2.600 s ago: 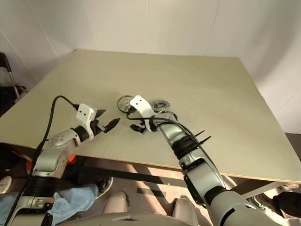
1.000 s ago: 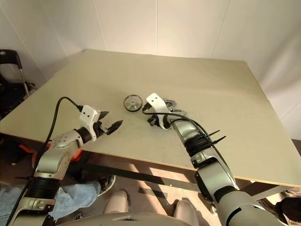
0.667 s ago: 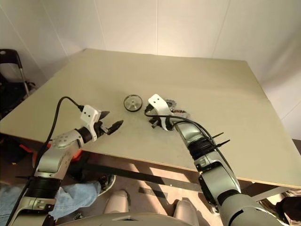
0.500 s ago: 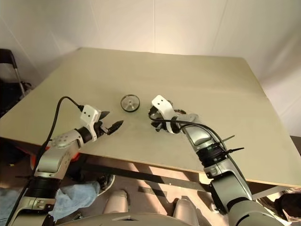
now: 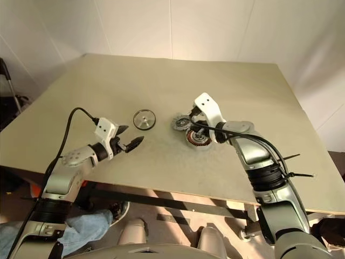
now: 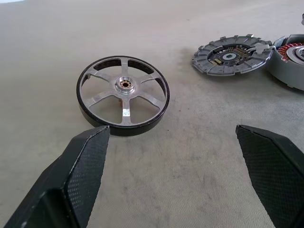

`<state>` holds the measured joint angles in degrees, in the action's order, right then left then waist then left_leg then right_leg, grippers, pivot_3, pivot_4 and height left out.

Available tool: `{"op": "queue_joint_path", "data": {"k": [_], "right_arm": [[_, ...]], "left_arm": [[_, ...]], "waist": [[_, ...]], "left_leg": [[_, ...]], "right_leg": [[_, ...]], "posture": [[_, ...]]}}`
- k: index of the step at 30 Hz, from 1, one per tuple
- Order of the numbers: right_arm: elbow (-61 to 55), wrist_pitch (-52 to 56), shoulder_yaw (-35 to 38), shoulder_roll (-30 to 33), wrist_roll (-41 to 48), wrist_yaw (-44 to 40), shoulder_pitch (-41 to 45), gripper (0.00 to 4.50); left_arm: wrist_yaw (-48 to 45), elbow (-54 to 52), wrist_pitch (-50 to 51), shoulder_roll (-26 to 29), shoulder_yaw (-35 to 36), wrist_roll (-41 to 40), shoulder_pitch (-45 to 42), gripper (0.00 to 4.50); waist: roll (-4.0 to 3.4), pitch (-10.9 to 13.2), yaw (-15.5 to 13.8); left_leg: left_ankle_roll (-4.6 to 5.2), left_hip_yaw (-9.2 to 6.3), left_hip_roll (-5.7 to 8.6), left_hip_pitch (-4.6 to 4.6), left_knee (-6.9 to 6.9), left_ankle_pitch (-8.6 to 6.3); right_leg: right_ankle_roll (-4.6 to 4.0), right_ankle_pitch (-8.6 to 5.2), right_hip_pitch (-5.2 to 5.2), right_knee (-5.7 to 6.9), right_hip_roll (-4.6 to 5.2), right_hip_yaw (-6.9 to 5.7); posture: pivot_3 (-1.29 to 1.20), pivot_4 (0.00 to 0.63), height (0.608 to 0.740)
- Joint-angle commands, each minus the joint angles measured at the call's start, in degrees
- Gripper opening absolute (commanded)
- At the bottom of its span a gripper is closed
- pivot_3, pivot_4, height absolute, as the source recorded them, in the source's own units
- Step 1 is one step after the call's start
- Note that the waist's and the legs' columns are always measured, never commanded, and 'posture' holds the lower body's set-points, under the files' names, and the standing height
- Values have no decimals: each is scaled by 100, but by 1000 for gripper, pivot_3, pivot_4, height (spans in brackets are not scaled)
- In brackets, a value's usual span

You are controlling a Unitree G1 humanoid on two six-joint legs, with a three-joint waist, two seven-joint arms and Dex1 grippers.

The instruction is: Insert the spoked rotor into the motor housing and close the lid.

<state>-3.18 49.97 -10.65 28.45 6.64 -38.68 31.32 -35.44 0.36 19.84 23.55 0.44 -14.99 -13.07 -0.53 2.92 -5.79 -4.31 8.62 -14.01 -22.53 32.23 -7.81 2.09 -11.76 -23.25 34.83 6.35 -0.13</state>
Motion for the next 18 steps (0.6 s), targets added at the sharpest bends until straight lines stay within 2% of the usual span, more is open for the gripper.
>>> {"op": "queue_joint_path", "data": {"k": [1,18], "right_arm": [[-178,-109,107,79,39,20,-71,627],[583,-395,-88,-128,-99,304,-172,627]], "left_arm": [[-44,-27,-112,44,38,20,-143,4500],[-43,-28,-115,57,87,59,-129,4500]], "waist": [[0,0,8],[1,-1,26]], "left_leg": [[3,0,0,4,0,-2],[9,2,3,48,3,-5]], "right_leg": [[0,0,0,3,-1,2],[-1,1,38,6,-1,7]], "posture": [[0,0,740],[0,0,740]]}}
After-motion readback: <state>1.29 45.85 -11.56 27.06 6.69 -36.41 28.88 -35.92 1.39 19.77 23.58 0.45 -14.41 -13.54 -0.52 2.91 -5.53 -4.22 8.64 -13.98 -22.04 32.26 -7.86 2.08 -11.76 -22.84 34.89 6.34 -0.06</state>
